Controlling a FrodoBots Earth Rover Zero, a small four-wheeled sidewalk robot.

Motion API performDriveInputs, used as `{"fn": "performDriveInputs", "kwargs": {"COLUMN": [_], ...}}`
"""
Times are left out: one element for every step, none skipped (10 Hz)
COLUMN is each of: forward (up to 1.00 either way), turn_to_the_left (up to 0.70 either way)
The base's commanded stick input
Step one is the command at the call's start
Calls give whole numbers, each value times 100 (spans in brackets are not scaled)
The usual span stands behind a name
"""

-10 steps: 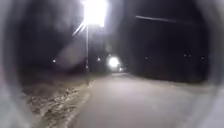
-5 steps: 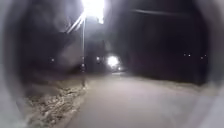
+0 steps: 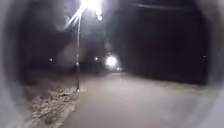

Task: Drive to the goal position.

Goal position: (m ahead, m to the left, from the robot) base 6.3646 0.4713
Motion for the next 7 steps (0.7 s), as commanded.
{"fn": "performDriveInputs", "kwargs": {"forward": [100,100,100,100,100,100,100], "turn_to_the_left": [0,0,0,6,29,39,40]}}
